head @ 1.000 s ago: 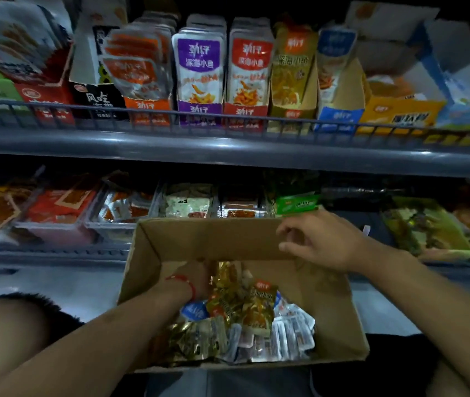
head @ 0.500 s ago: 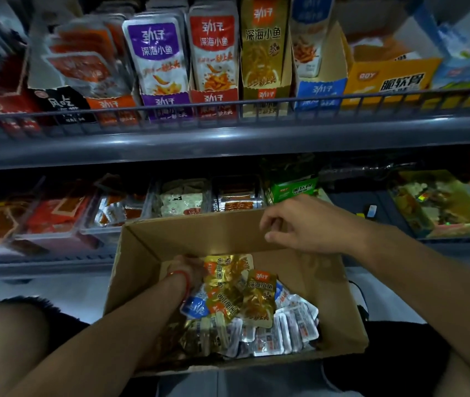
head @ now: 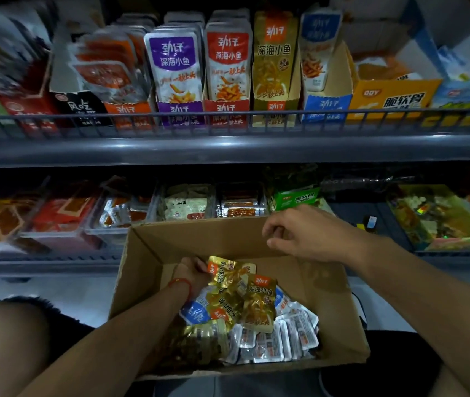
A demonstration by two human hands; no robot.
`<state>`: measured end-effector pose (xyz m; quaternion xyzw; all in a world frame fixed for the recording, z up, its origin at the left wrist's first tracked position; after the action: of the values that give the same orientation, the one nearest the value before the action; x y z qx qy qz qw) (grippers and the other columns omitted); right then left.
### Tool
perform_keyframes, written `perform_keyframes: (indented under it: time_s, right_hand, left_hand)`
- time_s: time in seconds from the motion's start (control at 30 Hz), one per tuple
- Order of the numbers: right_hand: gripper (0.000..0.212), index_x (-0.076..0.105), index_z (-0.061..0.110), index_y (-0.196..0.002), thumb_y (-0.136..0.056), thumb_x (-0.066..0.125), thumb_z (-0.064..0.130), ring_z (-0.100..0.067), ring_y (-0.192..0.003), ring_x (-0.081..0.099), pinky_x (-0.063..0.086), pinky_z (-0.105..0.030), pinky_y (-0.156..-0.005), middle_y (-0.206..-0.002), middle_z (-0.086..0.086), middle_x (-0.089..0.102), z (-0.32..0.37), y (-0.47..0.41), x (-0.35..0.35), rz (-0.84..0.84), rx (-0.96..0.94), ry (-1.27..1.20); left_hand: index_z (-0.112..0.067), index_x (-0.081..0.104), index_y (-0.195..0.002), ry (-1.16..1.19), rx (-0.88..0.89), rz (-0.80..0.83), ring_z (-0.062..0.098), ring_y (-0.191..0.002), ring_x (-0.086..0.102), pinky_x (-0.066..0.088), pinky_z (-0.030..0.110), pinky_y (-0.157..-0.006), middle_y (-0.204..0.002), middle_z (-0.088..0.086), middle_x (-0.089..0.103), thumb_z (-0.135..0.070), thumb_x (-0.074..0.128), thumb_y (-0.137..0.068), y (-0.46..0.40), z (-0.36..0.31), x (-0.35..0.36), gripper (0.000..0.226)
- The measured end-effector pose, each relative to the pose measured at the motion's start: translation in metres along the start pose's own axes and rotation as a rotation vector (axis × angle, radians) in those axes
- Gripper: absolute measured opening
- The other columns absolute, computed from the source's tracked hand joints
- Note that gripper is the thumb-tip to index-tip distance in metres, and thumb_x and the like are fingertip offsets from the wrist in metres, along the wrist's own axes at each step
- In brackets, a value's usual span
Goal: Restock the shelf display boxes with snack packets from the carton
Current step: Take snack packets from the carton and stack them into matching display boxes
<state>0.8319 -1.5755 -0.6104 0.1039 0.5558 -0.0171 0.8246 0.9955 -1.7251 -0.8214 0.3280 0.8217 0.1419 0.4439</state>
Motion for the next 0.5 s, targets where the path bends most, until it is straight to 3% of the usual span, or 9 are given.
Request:
perform_keyframes:
  time_s: [0.03,0.1,0.2,0.23,0.33,0.43,0.5]
  right_hand:
    - [0.023,0.068,0.028,-0.119,-0.098,0.063,0.035,0.0,-0.089,0.064,0.057,-0.032,-0.084,-0.101,0.014,0.07,0.0,-0.002,0.0,0.003,-0.004,-0.002]
    - [0.023,0.068,0.027,-0.12,-0.099,0.063,0.033,0.0,-0.09,0.064,0.056,-0.028,-0.084,-0.102,0.013,0.071,0.0,-0.006,0.0,0.011,-0.009,-0.005]
    - [0.024,0.067,0.028,-0.121,-0.098,0.065,0.032,0.002,-0.089,0.063,0.052,-0.021,-0.08,-0.104,0.014,0.07,0.002,-0.01,0.003,0.03,-0.023,-0.013]
    - [0.024,0.067,0.029,-0.121,-0.097,0.066,0.031,0.004,-0.087,0.062,0.052,-0.021,-0.08,-0.105,0.014,0.07,0.004,-0.012,0.003,0.034,-0.034,-0.014]
    - [0.033,0.062,0.033,-0.128,-0.096,0.067,0.032,0.01,-0.083,0.052,0.05,-0.024,-0.082,-0.115,0.016,0.062,0.018,-0.014,0.002,0.023,-0.069,-0.028]
    - [0.037,0.058,0.039,-0.128,-0.094,0.069,0.035,0.006,-0.084,0.053,0.052,-0.027,-0.08,-0.115,0.02,0.056,0.033,-0.014,-0.01,-0.062,-0.089,-0.108]
    - [0.025,0.064,0.039,-0.118,-0.094,0.07,0.033,0.005,-0.083,0.058,0.051,-0.025,-0.076,-0.103,0.021,0.062,0.04,-0.01,-0.024,-0.148,-0.1,-0.167]
  left_hand:
    - [-0.018,0.046,-0.058,0.053,0.01,-0.032,0.002,-0.052,0.047,0.042,0.011,-0.059,-0.052,-0.008,0.049,0.002,0.068,-0.085,0.005,-0.002,-0.005,0.041]
    - [-0.017,0.05,-0.06,0.086,0.047,-0.103,0.007,-0.059,0.052,0.05,0.023,-0.075,-0.057,-0.004,0.053,0.004,0.071,-0.082,0.02,-0.002,-0.018,0.036]
    - [-0.018,0.063,-0.072,0.065,0.168,-0.118,0.018,-0.071,0.063,0.057,0.041,-0.081,-0.07,-0.001,0.066,-0.013,0.078,-0.078,0.044,-0.016,-0.035,0.017]
    - [-0.02,0.065,-0.075,0.053,0.226,-0.129,0.015,-0.072,0.065,0.059,0.039,-0.077,-0.073,-0.005,0.068,-0.018,0.077,-0.08,0.053,-0.026,-0.043,0.013]
    - [-0.027,0.063,-0.08,0.016,0.421,-0.11,0.0,-0.071,0.062,0.049,0.015,-0.063,-0.075,-0.01,0.067,-0.015,0.072,-0.09,0.091,-0.072,-0.063,0.019]
    - [-0.026,0.069,-0.089,0.059,0.609,-0.016,0.006,-0.081,0.069,0.058,0.024,-0.072,-0.084,-0.006,0.073,-0.02,0.074,-0.088,0.131,-0.121,-0.083,0.009]
    - [-0.024,0.071,-0.094,0.089,0.7,0.042,0.005,-0.081,0.071,0.06,0.026,-0.071,-0.087,-0.007,0.074,-0.022,0.074,-0.088,0.15,-0.146,-0.095,0.007]
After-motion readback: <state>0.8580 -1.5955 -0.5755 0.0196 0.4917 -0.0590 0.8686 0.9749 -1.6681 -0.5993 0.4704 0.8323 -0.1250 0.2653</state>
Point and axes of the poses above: each hand's wrist, its own y-axis away from the middle knuckle, its own x-axis out of the palm, z = x × y, the point moved 9 cm from there along -y, towards the middle knuckle
